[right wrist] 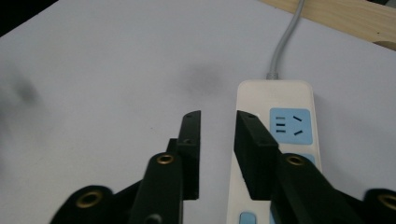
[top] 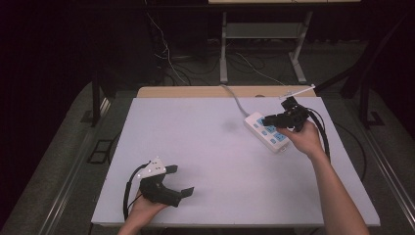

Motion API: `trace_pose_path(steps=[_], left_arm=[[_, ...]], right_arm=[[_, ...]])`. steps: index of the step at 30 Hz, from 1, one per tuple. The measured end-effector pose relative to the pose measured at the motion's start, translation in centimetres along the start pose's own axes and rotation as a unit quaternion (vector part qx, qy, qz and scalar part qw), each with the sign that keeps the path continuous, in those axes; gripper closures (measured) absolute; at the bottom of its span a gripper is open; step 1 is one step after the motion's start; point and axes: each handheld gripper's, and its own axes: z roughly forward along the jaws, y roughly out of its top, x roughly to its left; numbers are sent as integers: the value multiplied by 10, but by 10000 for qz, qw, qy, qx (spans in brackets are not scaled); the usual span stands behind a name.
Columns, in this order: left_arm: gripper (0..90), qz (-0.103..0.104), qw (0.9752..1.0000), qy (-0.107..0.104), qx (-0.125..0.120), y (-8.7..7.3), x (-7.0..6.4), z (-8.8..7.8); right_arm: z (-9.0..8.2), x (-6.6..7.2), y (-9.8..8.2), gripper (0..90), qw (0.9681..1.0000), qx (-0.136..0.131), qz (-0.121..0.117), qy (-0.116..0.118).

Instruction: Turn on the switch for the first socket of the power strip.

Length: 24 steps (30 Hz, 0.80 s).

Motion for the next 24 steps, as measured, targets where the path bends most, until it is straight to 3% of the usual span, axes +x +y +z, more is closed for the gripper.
trace_pose_path(steps=[5,6,8,9,10,11,12,13,15,24], left_arm=[[0,-1,10000,-7,-6,0,0,0],[0,1,10000,-6,-3,0,0,0],[0,-12,10000,3,-6,0,0,0],[0,-24,10000,8,-10,0,0,0],[0,-28,10000,13,-14,0,1,0],[0,-31,10000,17,-19,0,1,0],[0,-48,10000,22,-28,0,1,-1],[0,-48,10000,23,-24,0,1,-1],[0,-42,10000,26,-22,0,1,-1],[0,-35,10000,25,-23,0,1,0]], right_arm=[[-17,8,-16,433,9995,-234,208,38],[-17,8,-16,433,9995,-234,208,38],[-23,12,-24,344,9990,-327,299,-43],[-27,15,-30,246,9985,-379,386,-65],[-28,16,-32,187,9983,-385,423,-66],[-28,16,-32,187,9983,-385,423,-66],[-31,21,-39,94,9983,-381,438,-109],[-31,21,-39,94,9983,-381,438,-109],[-35,25,-47,5,9980,-422,461,-79],[-50,41,-81,0,9974,-570,431,124]])
